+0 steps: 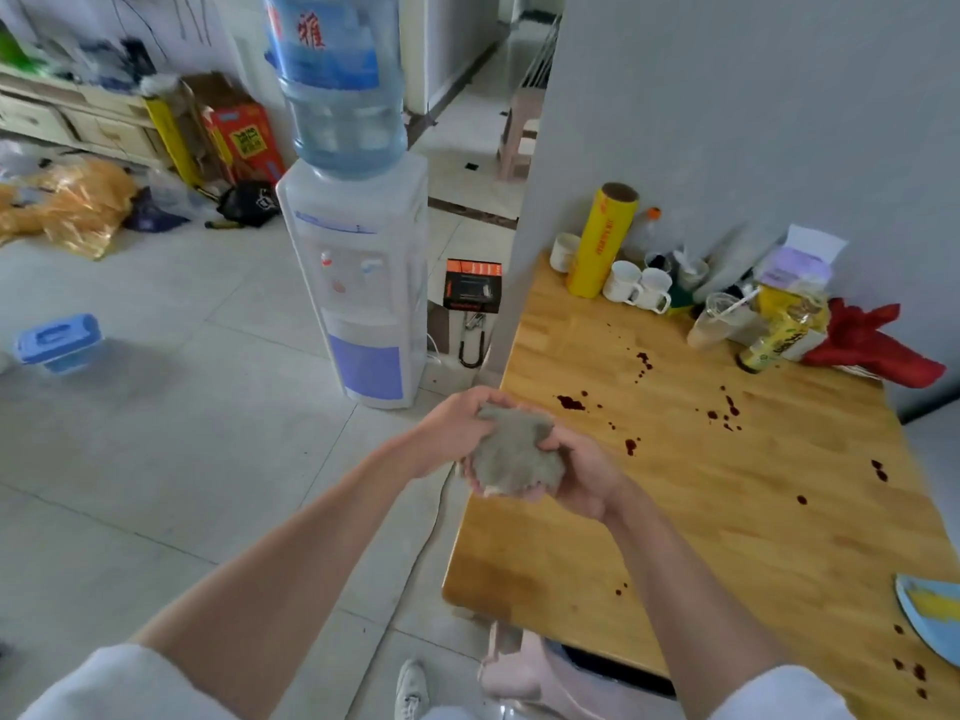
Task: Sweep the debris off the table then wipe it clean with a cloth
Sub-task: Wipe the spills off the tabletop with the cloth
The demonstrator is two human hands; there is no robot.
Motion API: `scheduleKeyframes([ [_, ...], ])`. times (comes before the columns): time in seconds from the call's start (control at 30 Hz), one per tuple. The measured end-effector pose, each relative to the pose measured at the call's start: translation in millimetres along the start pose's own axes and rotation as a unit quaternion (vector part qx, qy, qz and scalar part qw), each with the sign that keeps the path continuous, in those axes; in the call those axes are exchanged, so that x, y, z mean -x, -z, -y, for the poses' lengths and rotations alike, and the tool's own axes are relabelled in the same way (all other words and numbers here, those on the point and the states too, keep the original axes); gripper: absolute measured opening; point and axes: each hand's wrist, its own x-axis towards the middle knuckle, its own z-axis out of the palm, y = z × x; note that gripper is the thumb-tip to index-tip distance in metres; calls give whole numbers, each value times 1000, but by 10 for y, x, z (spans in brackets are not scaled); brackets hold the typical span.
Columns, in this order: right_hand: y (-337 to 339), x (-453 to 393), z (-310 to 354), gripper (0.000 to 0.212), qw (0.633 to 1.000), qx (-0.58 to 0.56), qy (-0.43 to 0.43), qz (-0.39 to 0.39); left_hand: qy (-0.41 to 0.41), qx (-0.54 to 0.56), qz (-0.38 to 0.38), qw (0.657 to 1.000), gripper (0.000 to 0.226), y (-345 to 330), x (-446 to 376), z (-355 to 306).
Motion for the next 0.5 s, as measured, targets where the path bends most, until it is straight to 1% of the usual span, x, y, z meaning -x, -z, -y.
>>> scheduleKeyframes([
  [0.03,-67,-109,99,43,1000,12,6,-5,-6,7,16,1000,36,163,-103,-3],
  [0.07,-123,-198,192,32,999,36,6,-26,-11,7,32,999,36,297,-190,-4],
  [0.13,-178,-435,346,14,989,110,-4,-100,-17,-17,47,999,32,559,-416,-21],
  [0.2,-168,-751,461,8,977,150,-4,-152,-20,-33,49,998,24,806,-757,-32],
  [0.23,-200,-839,502,11,974,156,-5,-166,-20,-35,51,998,21,889,-877,-24],
  [0.33,-240,-1179,473,26,968,108,-35,-222,-22,-50,116,992,14,1075,-1344,47],
  [0.37,-257,-1366,511,31,963,80,-37,-255,-27,-62,144,987,13,1165,-1641,39],
  [0.4,-273,-1384,450,35,961,66,-43,-265,-27,-64,149,986,13,1157,-1677,69],
  [0.47,-343,-1593,468,35,956,-11,-9,-294,-24,-66,171,983,14,1271,-2047,61],
  [0.5,-376,-1665,502,37,947,-57,16,-316,-19,-68,184,980,15,1303,-2182,43],
])
